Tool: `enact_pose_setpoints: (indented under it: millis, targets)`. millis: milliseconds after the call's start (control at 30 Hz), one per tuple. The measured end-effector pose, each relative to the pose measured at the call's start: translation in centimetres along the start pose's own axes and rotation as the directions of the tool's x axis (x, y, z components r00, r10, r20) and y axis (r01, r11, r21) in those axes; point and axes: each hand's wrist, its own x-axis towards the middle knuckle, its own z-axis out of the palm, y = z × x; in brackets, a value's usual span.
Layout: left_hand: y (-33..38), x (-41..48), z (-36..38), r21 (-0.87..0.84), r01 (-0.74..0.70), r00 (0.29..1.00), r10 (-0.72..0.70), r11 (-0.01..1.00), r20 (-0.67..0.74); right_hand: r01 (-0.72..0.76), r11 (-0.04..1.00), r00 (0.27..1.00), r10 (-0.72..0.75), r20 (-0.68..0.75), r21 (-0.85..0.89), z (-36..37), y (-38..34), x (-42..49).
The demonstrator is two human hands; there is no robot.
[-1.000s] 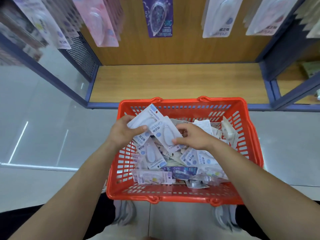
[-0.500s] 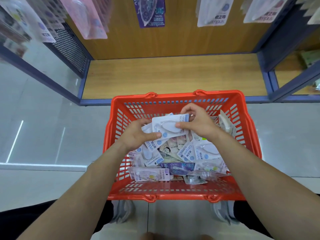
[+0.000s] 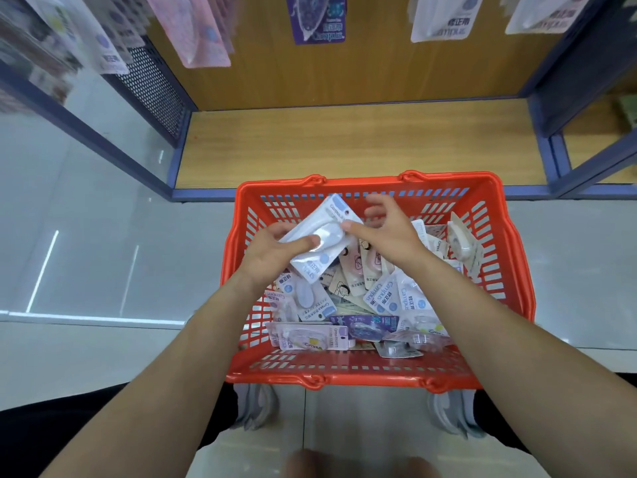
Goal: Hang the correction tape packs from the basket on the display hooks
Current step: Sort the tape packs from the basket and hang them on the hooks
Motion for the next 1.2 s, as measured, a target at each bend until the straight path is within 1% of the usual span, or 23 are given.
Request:
enact_pose_setpoints:
  millis: [67, 133, 200, 300, 367, 433, 467, 500, 567, 600, 667, 800, 833, 900, 1000, 1100, 1200]
  targets:
    - [0.0, -0.3, -0.1, -0.077, 0.032, 0.999, -0.032, 0.997, -0.003, -0.092, 0.993, 0.99, 0.084, 0.11, 0.069, 0.6, -0.1, -0.3]
    - [-0.1, -0.4, -0.4, -0.07, 0.047, 0.999, -0.046, 0.996, 0.014, -0.102, 0.983, 0.98, 0.073, 0.183, 0.153, 1.5, -0.4, -0.7]
    - [-0.3, -0.4, -0.8, -0.009, 0.045, 0.998, -0.045, 0.999, 0.044, -0.08, 0.977, 0.983, 0.045, 0.178, 0.198, 2.2, -0.7, -1.1]
    - [-0.5, -0.7, -1.4, 0.061, 0.012, 0.995, -0.018, 0.998, 0.094, -0.063, 0.977, 0.984, 0.027, 0.177, 0.202, 3.2, -1.1, -1.6]
    - [-0.4, -0.9, -1.9, 0.054, -0.027, 0.998, 0.023, 0.998, 0.059, -0.053, 0.97, 0.985, 0.012, 0.171, 0.237, 3.9, -1.3, -1.5]
    - [0.1, -1.1, -3.0, 0.114, -0.053, 0.998, 0.057, 0.992, -0.03, -0.083, 0.968, 0.988, 0.048, 0.147, 0.238, 4.6, -0.6, -1.0]
    - [0.5, -1.3, -3.7, 0.148, -0.052, 0.995, 0.064, 0.988, -0.077, -0.108, 0.976, 0.986, 0.082, 0.146, 0.187, 5.1, 0.2, -0.8]
    - [0.9, -1.6, -4.6, 0.156, -0.043, 0.991, 0.062, 0.987, -0.117, -0.128, 0.989, 0.981, 0.114, 0.158, 0.08, 5.6, 1.1, -0.8]
    - [1.5, -2.3, -6.1, 0.127, -0.022, 0.984, 0.043, 0.992, -0.171, -0.14, 0.974, 0.952, 0.182, 0.245, -0.179, 7.0, 3.3, -1.0]
    - [1.8, -2.7, -6.7, 0.125, -0.014, 0.981, 0.038, 0.992, -0.191, -0.131, 0.955, 0.932, 0.211, 0.296, -0.267, 7.7, 4.0, -1.3]
    - [2.3, -3.6, -7.7, 0.159, -0.005, 0.976, 0.04, 0.987, -0.213, -0.092, 0.926, 0.907, 0.23, 0.353, -0.366, 9.2, 4.9, -2.0]
    - [3.2, -5.5, -9.1, 0.276, 0.017, 0.977, 0.042, 0.961, -0.208, -0.043, 0.901, 0.928, 0.196, 0.316, -0.432, 10.3, 5.6, -2.5]
    - [3.4, -5.9, -9.4, 0.285, 0.022, 0.979, 0.038, 0.958, -0.201, -0.041, 0.914, 0.932, 0.181, 0.314, -0.405, 10.1, 5.4, -2.6]
    - [4.0, -6.9, -10.0, 0.273, 0.024, 0.982, 0.029, 0.962, -0.189, -0.068, 0.959, 0.94, 0.154, 0.304, -0.275, 9.2, 4.6, -2.7]
    - [4.9, -8.4, -10.7, 0.21, 0.027, 0.985, 0.009, 0.977, -0.171, -0.068, 0.99, 0.957, 0.099, 0.271, -0.123, 6.1, 1.5, -2.5]
    - [6.3, -9.8, -11.2, 0.158, 0.02, 0.986, 0.007, 0.987, -0.169, 0.002, 0.999, 0.965, 0.007, 0.263, -0.033, 2.0, -4.0, -3.0]
    - [8.2, -11.1, -11.0, 0.089, -0.009, 0.99, 0.021, 0.996, -0.143, 0.071, 0.996, 0.965, -0.084, 0.249, 0.061, -2.5, -10.7, -5.7]
